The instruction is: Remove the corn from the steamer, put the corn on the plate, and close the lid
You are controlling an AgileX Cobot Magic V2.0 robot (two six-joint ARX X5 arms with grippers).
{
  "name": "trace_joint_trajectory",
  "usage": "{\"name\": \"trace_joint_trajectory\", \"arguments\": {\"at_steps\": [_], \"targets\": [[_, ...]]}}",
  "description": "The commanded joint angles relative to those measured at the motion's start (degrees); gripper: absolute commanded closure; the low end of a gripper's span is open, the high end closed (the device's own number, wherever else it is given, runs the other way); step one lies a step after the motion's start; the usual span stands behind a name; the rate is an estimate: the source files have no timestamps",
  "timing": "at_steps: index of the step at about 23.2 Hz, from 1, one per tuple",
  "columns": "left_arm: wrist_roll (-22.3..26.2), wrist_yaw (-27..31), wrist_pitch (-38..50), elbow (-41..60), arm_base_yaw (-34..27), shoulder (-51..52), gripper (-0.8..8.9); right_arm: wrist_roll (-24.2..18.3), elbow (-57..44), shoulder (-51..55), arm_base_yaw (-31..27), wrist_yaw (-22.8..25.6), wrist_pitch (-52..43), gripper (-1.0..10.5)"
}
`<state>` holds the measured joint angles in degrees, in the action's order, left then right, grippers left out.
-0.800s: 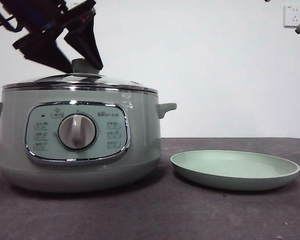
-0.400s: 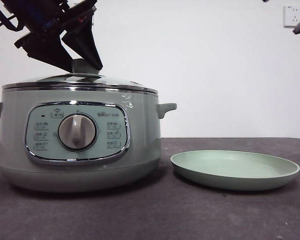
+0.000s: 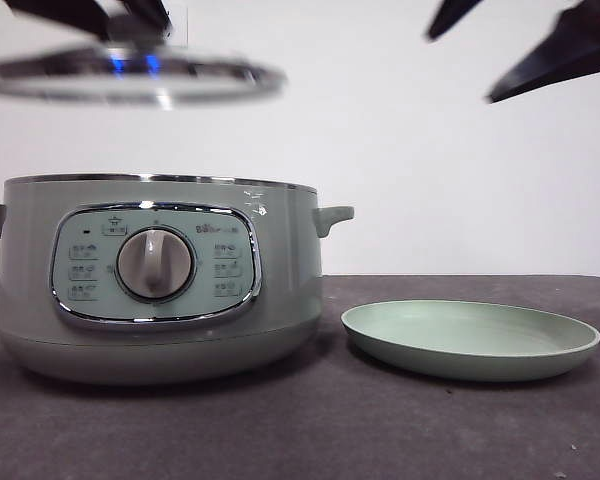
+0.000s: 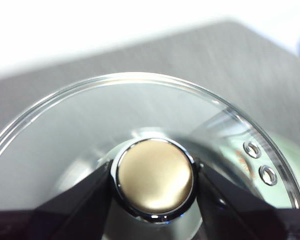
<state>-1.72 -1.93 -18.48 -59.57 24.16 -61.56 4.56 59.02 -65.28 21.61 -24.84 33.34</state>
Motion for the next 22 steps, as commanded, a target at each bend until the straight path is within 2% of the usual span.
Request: {"name": "trace_joint_trajectory", "arguments": {"at_steps": [1, 8, 11, 14, 18, 22], "targets": [[0.04, 3.21, 1.57, -0.81, -0.13, 5.27, 8.26, 0.52, 2.95, -4.13, 3.89, 1.46, -1.2, 5.4], [0.39, 14.08, -2.71, -0.81, -0.13, 15.72, 8.26, 0.04, 13.9, -16.24, 12.41, 4.37, -0.98, 5.4], [0.52, 17.2, -5.9, -0.81, -0.13, 19.74, 8.26, -1.29, 22.8, -24.37, 16.2, 4.68, 1.44, 5.4], [0.52, 19.82, -8.39, -0.81, -0.13, 21.81, 8.26, -4.59, 34.21, -33.97, 19.5, 9.16, 8.72, 5.4], [0.52, 19.98, -10.19, -0.81, -0.13, 22.27, 8.26, -8.31, 47.54, -46.18, 23.41, 15.58, 17.03, 5.4], [0.57, 21.92, -10.34, -0.81, -0.13, 22.27, 8.26, -10.1, 52.3, -54.07, 26.32, 18.91, 18.58, 5.4]]}}
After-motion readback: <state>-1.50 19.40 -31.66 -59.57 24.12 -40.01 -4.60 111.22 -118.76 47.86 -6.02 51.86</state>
